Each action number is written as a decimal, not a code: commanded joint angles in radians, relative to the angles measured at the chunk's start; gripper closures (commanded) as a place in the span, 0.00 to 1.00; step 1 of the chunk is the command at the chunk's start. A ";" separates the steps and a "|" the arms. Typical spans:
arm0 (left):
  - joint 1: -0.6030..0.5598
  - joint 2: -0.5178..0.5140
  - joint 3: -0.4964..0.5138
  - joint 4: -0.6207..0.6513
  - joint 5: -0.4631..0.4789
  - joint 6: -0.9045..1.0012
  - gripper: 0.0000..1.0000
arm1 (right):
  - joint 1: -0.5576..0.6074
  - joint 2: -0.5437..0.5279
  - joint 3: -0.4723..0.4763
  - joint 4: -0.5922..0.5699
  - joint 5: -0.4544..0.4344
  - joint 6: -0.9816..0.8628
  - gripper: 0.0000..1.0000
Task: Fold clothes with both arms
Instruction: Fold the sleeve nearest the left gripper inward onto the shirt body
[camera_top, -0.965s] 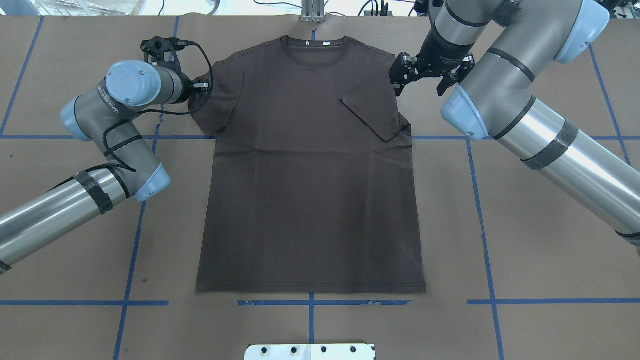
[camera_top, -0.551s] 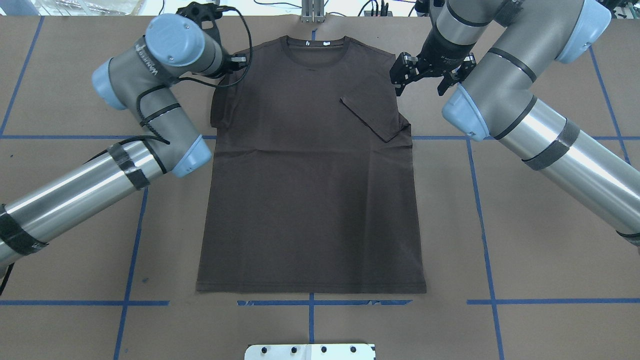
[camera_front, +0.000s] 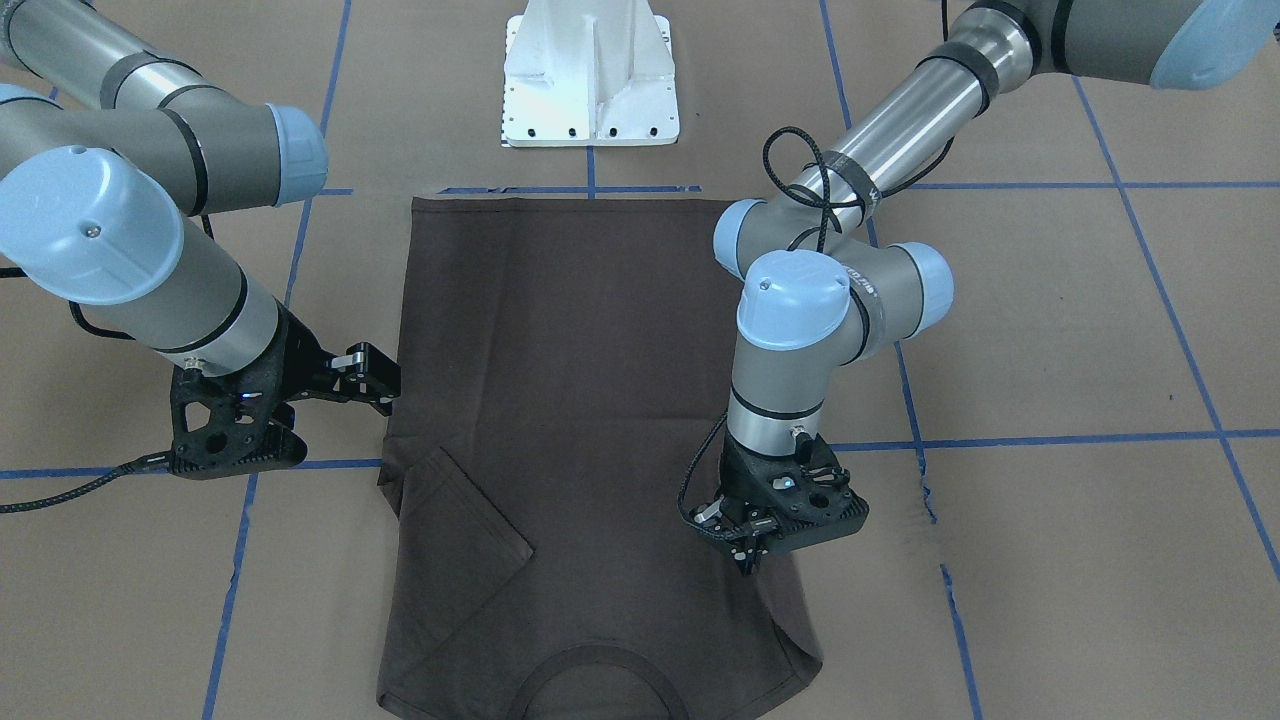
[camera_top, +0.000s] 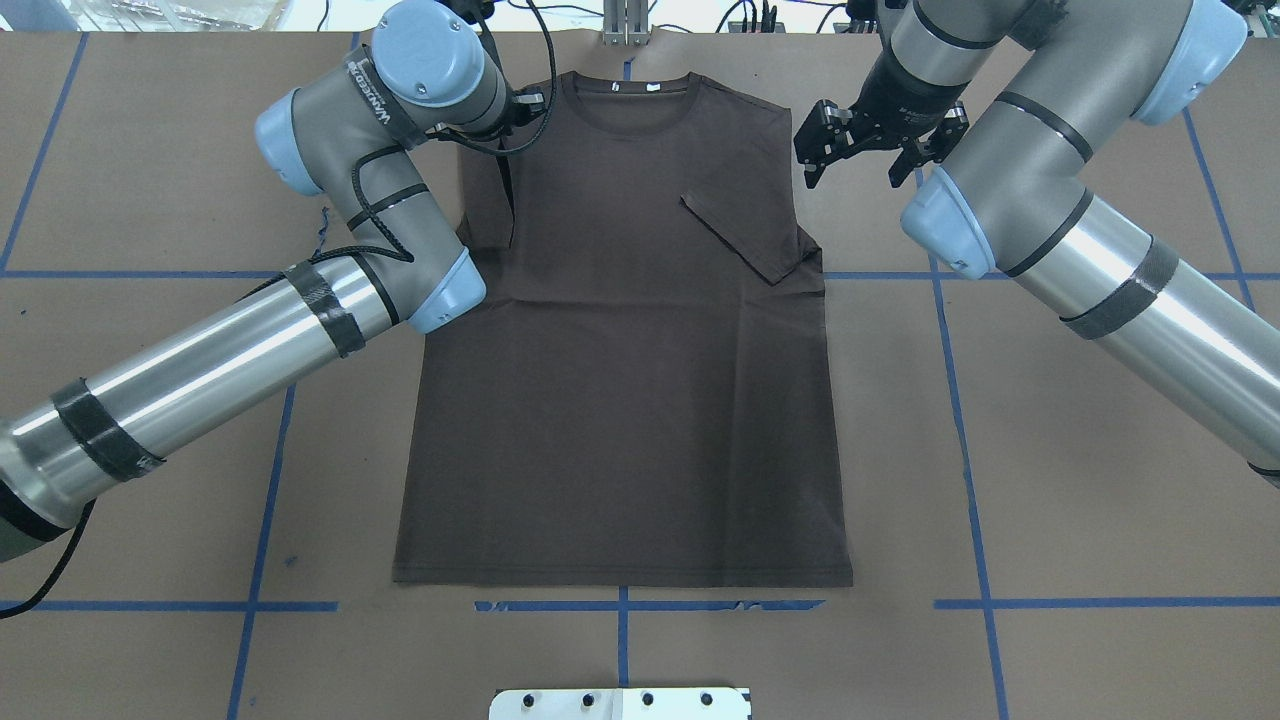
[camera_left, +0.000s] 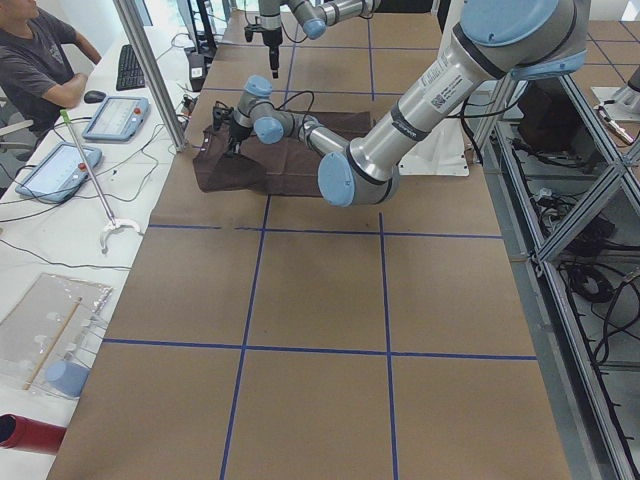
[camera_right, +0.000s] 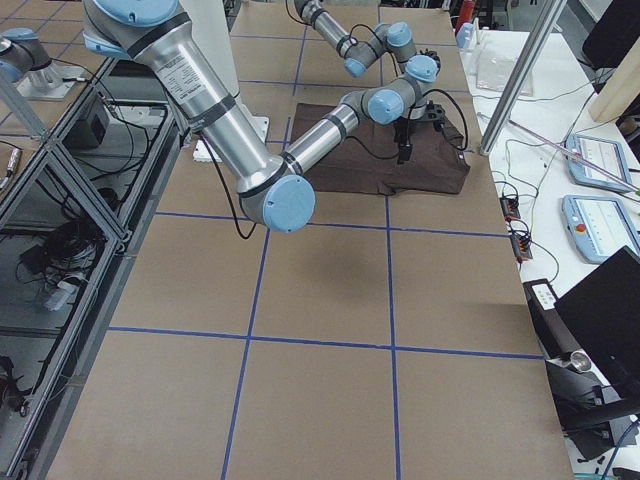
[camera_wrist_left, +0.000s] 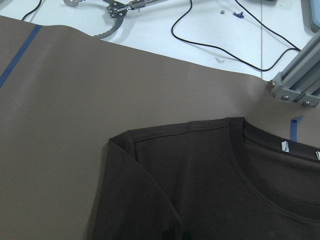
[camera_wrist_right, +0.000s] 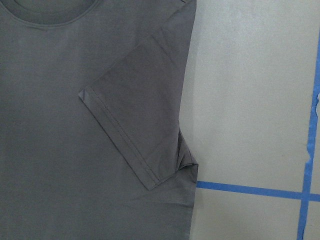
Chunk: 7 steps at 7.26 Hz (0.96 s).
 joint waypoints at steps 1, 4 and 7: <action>0.016 -0.012 0.045 -0.070 0.001 -0.007 0.79 | -0.001 -0.004 0.000 0.000 -0.002 0.000 0.00; 0.034 -0.013 0.042 -0.138 -0.002 -0.001 0.00 | -0.004 -0.007 -0.006 0.001 -0.012 0.001 0.00; 0.030 0.135 -0.216 0.000 -0.157 0.074 0.00 | -0.045 -0.071 0.081 0.002 -0.029 0.030 0.00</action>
